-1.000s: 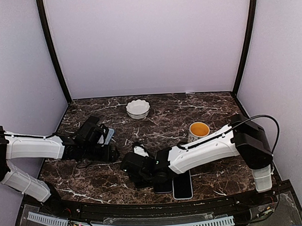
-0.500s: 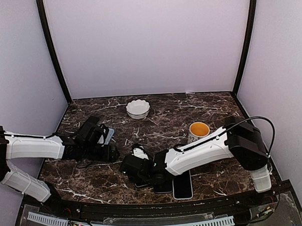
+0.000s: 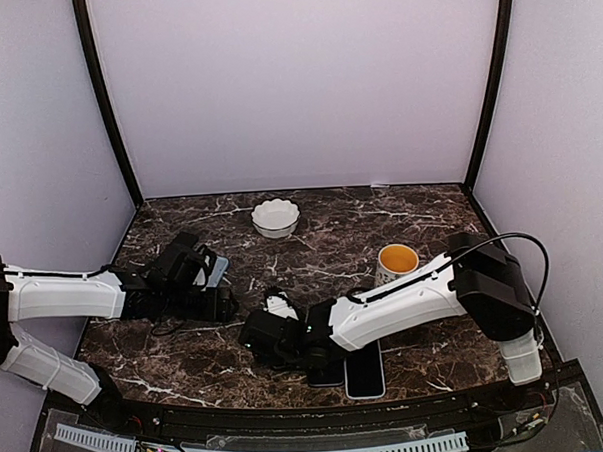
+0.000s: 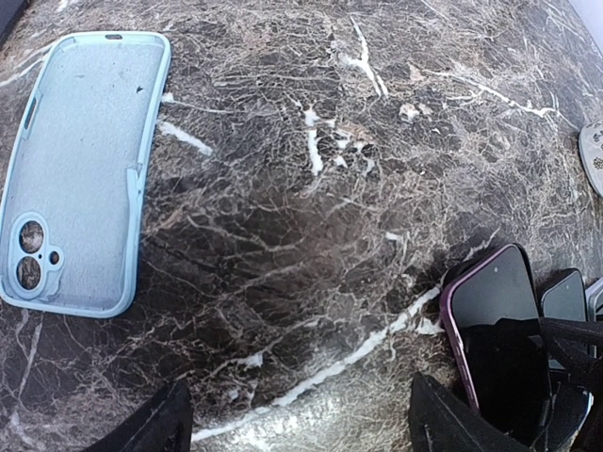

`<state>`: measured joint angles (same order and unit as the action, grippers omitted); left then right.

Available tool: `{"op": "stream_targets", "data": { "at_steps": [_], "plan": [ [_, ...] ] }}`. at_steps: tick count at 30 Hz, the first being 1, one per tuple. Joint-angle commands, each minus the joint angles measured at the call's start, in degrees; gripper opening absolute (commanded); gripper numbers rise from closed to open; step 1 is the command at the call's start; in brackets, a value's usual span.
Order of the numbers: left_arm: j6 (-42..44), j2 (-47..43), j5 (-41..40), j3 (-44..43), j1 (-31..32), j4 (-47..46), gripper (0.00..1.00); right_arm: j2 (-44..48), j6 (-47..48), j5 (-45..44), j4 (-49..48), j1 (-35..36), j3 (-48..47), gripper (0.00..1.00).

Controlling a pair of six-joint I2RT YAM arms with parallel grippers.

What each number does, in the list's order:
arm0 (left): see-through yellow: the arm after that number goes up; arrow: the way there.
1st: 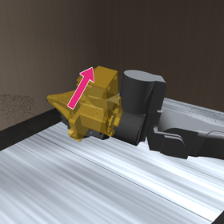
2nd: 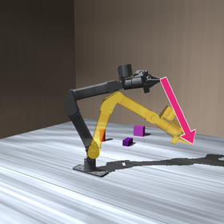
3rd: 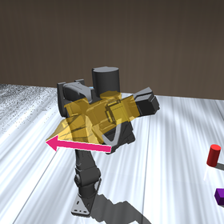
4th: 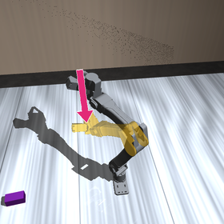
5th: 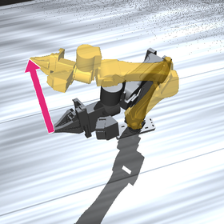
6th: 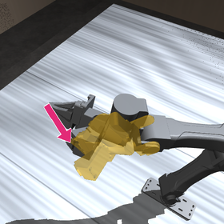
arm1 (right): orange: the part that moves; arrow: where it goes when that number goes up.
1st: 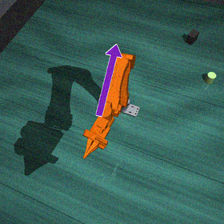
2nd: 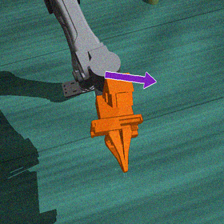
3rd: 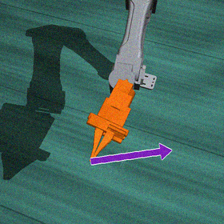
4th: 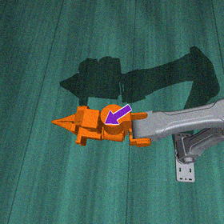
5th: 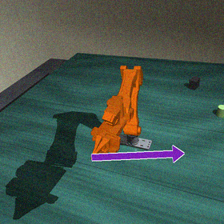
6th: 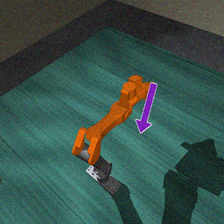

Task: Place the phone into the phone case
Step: Install the phone into the phone case, then adjust the phone and the phone case.

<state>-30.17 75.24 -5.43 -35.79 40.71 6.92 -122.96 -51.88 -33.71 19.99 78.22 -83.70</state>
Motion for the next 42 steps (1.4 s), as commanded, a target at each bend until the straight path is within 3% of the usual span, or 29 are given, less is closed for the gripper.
{"op": "stream_targets", "data": {
  "at_steps": [1, 7, 14, 17, 20, 25, 27, 31, 42],
  "plan": [
    [1.1, -1.6, -0.5, -0.2, -0.3, 0.5, 0.80, 0.8, 0.3, -2.8, 4.5, -0.6, -0.5, 0.98],
    [2.1, -1.5, 2.0, -0.2, -0.3, -0.1, 0.78, 4.6, 3.9, 0.1, 5.4, -0.5, -2.2, 0.98],
    [3.1, -0.3, 11.6, 0.7, 0.7, -3.9, 0.55, 14.2, 6.4, 7.4, -0.7, -3.2, 6.8, 0.97],
    [3.6, 3.1, 12.9, -0.6, 1.1, -3.3, 0.42, 17.2, 6.8, 10.7, -3.8, -7.3, 10.6, 0.88],
    [4.5, 5.6, 13.1, -2.3, 1.4, -1.6, 0.39, 17.6, 7.4, 14.1, -5.8, -11.3, 12.1, 0.73],
    [5.3, 9.6, 12.5, -3.4, 2.5, -1.0, 0.35, 13.2, 8.8, 14.2, -1.2, -14.5, 8.9, 0.33],
    [5.6, 11.2, 12.1, -4.1, 3.2, -0.8, 0.34, 11.2, 9.5, 13.7, 0.8, -14.6, 7.7, 0.23],
    [6.4, 14.1, 10.8, -5.7, 5.2, -1.1, 0.34, 8.0, 10.1, 16.7, 0.5, -14.6, 6.8, 0.17],
    [8.3, 18.0, 8.1, -8.6, 5.9, -1.2, 0.33, 3.6, 13.2, 26.4, -6.8, -14.5, 5.4, 0.15]
  ]
}}
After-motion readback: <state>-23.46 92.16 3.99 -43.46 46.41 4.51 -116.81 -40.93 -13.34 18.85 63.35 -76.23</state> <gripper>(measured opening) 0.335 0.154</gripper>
